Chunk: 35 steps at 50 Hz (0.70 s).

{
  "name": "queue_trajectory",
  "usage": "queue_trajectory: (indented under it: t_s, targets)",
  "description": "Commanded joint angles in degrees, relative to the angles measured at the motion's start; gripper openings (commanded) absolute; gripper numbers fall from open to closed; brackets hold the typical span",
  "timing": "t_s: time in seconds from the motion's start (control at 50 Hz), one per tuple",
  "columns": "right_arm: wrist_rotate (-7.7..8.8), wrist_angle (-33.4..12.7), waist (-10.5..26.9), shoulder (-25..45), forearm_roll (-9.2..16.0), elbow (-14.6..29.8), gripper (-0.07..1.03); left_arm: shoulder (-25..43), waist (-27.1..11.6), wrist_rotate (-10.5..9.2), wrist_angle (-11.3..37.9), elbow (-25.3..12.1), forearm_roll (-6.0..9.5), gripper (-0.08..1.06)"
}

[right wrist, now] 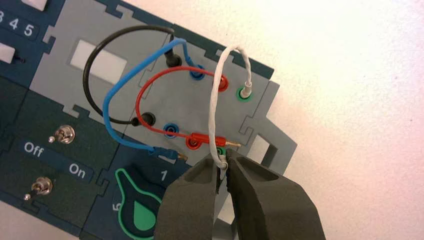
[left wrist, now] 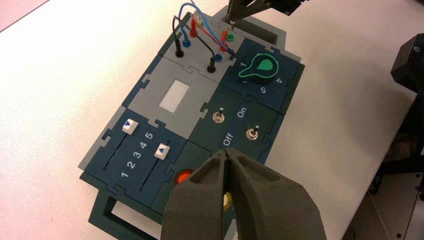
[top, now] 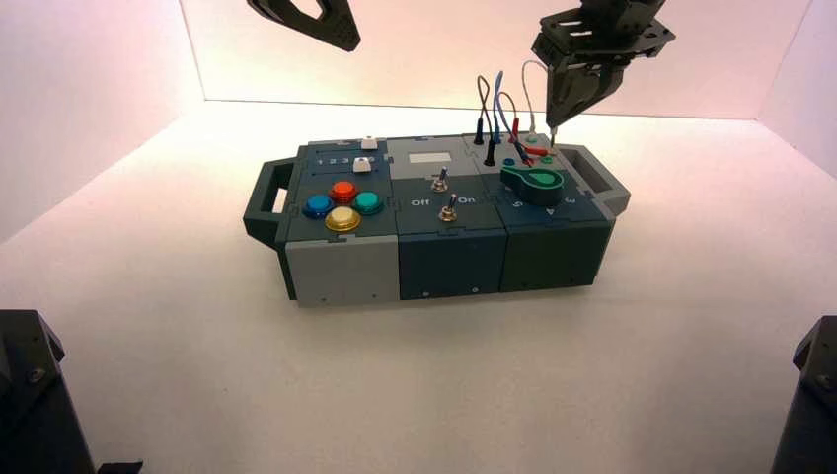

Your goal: Insert the white wire.

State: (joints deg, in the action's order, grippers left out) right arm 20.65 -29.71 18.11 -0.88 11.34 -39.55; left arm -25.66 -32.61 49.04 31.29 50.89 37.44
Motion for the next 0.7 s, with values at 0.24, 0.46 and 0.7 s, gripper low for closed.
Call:
queue_trajectory:
  t_s: [0.24, 0.46, 0.7]
  targets:
    - [-0.09, 0.6, 0.6, 0.2, 0.2, 0.7, -0.02, -0.4, 0.1, 0.26, -0.3, -1.0, 0.18, -0.03]
    - [-0.09, 0.6, 1.0, 0.5, 0.2, 0.7, -0.02, -0.4, 0.1, 0.26, -0.3, -1.0, 0.18, -0.03]
    - [-0.09, 0.6, 1.0, 0.9, 0.2, 0.7, -0.02, -0.4, 0.1, 0.26, -0.3, -1.0, 0.18, -0.03]
